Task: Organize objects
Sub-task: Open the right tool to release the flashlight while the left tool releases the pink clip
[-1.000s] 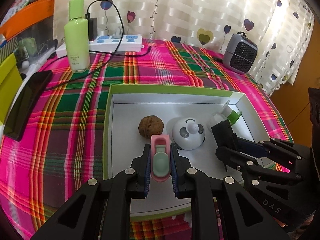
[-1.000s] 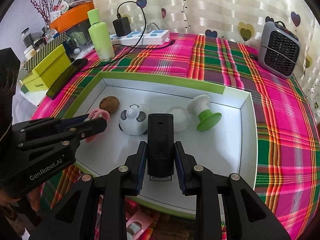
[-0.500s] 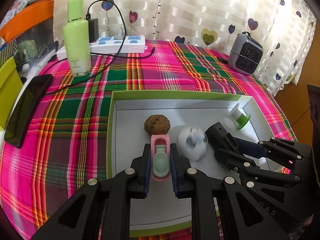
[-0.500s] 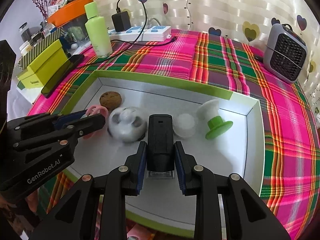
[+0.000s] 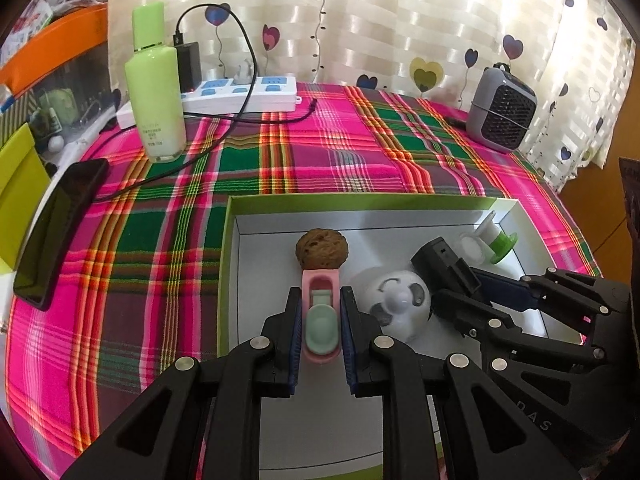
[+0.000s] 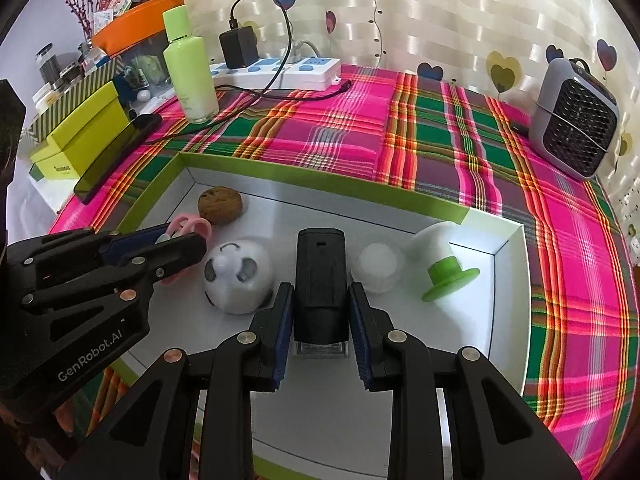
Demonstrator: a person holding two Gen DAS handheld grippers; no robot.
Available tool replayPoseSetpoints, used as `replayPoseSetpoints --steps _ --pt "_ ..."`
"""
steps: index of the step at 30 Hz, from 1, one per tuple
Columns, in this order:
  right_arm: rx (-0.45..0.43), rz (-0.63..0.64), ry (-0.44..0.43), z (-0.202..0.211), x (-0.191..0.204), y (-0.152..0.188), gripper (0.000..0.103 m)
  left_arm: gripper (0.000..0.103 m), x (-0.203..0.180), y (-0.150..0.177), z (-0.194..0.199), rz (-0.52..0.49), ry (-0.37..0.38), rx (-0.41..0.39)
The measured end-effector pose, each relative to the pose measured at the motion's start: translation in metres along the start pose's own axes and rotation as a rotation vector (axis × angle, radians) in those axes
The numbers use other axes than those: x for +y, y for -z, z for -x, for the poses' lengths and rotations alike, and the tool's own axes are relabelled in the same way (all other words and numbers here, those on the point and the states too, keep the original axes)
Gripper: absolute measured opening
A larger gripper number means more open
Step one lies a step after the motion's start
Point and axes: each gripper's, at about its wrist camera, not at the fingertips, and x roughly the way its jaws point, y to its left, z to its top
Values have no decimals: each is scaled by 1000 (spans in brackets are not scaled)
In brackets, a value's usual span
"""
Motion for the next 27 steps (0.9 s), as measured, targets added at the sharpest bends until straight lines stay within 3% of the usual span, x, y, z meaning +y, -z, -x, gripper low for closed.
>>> replayPoseSetpoints --steps 10,15,19,27 --pt "-9 -7 -7 1 -1 2 28 17 1 -1 0 -2 -10 1" --pt "-12 -11 1 3 -1 2 29 27 1 0 2 -2 -8 -4" --pt "-15 -12 7 5 0 3 40 28 0 1 3 0 -11 0" --pt "-36 -23 23 13 -2 6 42 36 2 2 12 4 -23 -14"
